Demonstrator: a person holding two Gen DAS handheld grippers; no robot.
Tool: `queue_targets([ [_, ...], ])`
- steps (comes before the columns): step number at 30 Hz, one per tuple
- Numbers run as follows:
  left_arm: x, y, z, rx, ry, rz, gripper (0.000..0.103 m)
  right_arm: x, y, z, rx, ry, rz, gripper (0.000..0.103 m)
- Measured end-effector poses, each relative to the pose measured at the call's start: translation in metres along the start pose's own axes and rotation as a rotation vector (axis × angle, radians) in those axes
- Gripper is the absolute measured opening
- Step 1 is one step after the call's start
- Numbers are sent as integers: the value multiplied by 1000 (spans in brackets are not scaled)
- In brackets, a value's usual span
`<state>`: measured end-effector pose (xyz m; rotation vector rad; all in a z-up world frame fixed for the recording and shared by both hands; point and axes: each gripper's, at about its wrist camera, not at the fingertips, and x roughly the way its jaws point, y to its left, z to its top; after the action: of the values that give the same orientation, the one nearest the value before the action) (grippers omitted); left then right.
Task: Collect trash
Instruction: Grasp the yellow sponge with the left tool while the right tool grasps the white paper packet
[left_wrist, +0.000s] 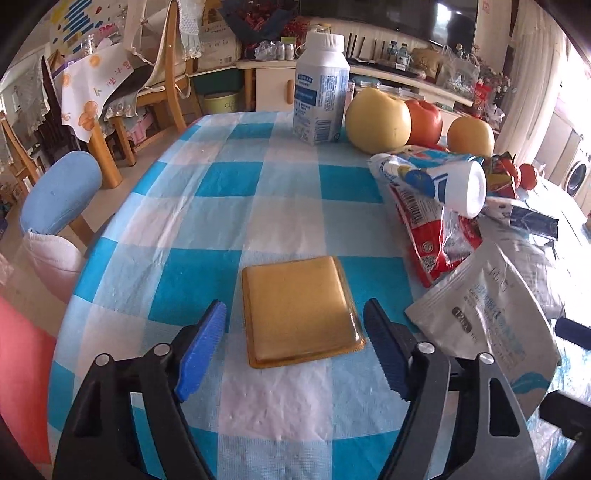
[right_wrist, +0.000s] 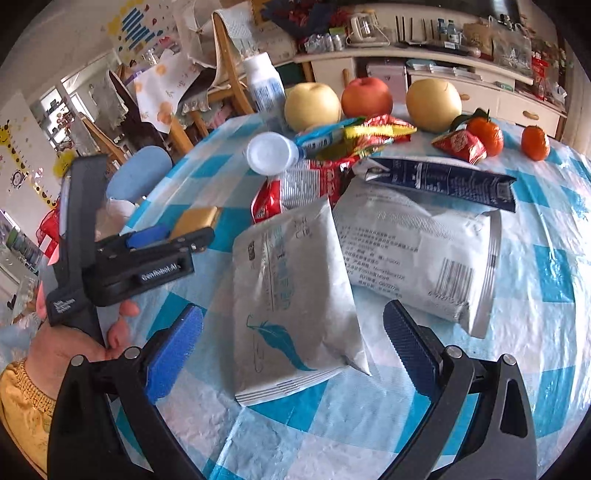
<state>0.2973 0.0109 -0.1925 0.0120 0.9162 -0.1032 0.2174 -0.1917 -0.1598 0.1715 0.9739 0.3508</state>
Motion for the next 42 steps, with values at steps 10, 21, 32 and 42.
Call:
queue_targets([
  [10, 1, 0, 2, -8, 1, 11, 65, 20, 0, -1, 47, 42, 38, 99],
  [21, -1, 8, 3, -37, 3, -9, 58, 18, -3, -1, 15, -3, -22, 48],
  [32, -12, 19, 2, -72, -19, -42, 58, 5, -5, -2, 36, -62, 50, 20],
  [42, -31, 34, 1, -116, -58, -72, 58, -14, 14, -6, -31, -133, 5, 11],
])
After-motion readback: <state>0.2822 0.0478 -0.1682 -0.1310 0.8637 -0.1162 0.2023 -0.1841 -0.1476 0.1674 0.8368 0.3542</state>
